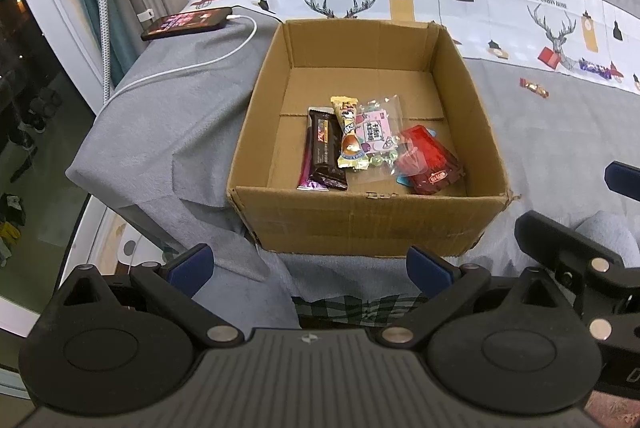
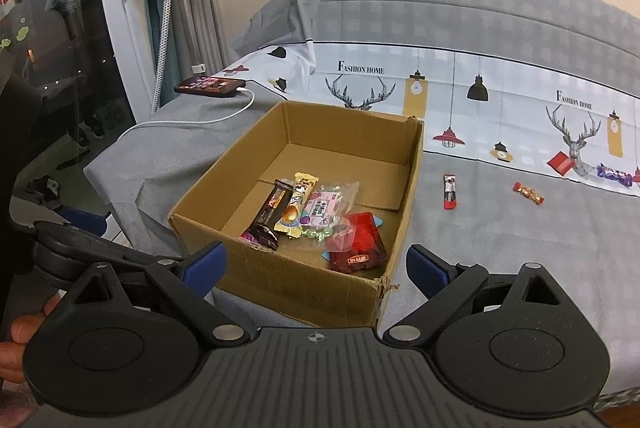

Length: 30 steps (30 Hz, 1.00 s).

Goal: Organize snacks
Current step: 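Withdraw both open grippers from the box, then grasp the red coffee pack with the left gripper while the right grasps the purple lollipop pack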

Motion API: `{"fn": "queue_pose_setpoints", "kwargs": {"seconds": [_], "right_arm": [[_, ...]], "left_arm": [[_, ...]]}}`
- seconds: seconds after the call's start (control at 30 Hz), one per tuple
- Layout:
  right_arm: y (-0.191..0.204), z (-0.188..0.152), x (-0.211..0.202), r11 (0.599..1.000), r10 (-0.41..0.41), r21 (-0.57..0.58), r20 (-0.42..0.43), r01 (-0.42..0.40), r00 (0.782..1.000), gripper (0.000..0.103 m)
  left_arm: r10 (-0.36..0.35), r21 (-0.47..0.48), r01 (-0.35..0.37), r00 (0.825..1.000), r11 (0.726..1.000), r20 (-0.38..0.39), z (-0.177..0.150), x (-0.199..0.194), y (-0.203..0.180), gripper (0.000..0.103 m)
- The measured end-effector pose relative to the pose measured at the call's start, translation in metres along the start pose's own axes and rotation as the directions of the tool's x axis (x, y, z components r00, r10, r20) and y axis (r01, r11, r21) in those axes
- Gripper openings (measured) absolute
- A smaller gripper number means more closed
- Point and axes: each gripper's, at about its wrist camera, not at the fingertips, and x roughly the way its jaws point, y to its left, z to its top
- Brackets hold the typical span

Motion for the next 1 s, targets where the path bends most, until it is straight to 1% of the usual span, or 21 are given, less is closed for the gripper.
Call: {"fn": "queue_pose_setpoints", "kwargs": {"seconds": [0.23, 0.4, 0.53, 0.67, 0.77, 0.8, 0.87, 0.93, 1.0], "right_arm": [[-0.011, -0.002, 0.006, 0.999, 0.003, 0.035, -0.006, -0.003, 1.000, 0.097], [-0.026, -0.006, 0.010, 0.997, 0.003, 0.083, -0.008, -0.002, 1.000, 0.097], [-0.048, -0.010, 0.011, 0.991, -0.013, 0.135, -0.007, 0.014, 1.000, 0.097], [-0.085, -0.014, 0.008, 0.976, -0.069, 0.207, -0.005, 0.069, 0.998, 0.097], [-0.128, -0.014, 0.004, 0.951, -0.149, 0.273, 0.000, 0.144, 0.989, 0.097], [-0.148, -0.013, 0.001, 0.936, -0.192, 0.301, 0.003, 0.182, 0.981, 0.098], [-0.185, -0.011, -0.003, 0.905, -0.260, 0.350, 0.004, 0.243, 0.966, 0.098], [-0.230, -0.007, -0.006, 0.861, -0.316, 0.420, -0.001, 0.288, 0.949, 0.098], [-0.282, 0.000, -0.007, 0.797, -0.356, 0.522, 0.001, 0.304, 0.934, 0.099]], "left_arm": [[0.020, 0.037, -0.019, 1.000, 0.999, -0.016, 0.005, 0.008, -0.010, 0.103], [0.035, 0.082, -0.033, 0.999, 0.996, -0.023, 0.014, 0.014, -0.026, 0.103], [0.018, 0.126, -0.012, 0.999, 0.992, -0.044, 0.025, 0.021, -0.048, 0.103], [-0.016, 0.152, 0.029, 0.997, 0.988, -0.081, 0.046, 0.031, -0.077, 0.103], [-0.030, 0.188, 0.044, 0.997, 0.981, -0.076, 0.068, 0.037, -0.107, 0.103], [-0.041, 0.202, 0.056, 0.996, 0.978, -0.076, 0.078, 0.039, -0.120, 0.103], [-0.084, 0.231, 0.102, 0.993, 0.968, -0.087, 0.099, 0.047, -0.147, 0.103], [-0.139, 0.255, 0.161, 0.985, 0.953, -0.102, 0.128, 0.058, -0.181, 0.103], [-0.176, 0.282, 0.198, 0.979, 0.939, -0.104, 0.157, 0.072, -0.219, 0.103]]}}
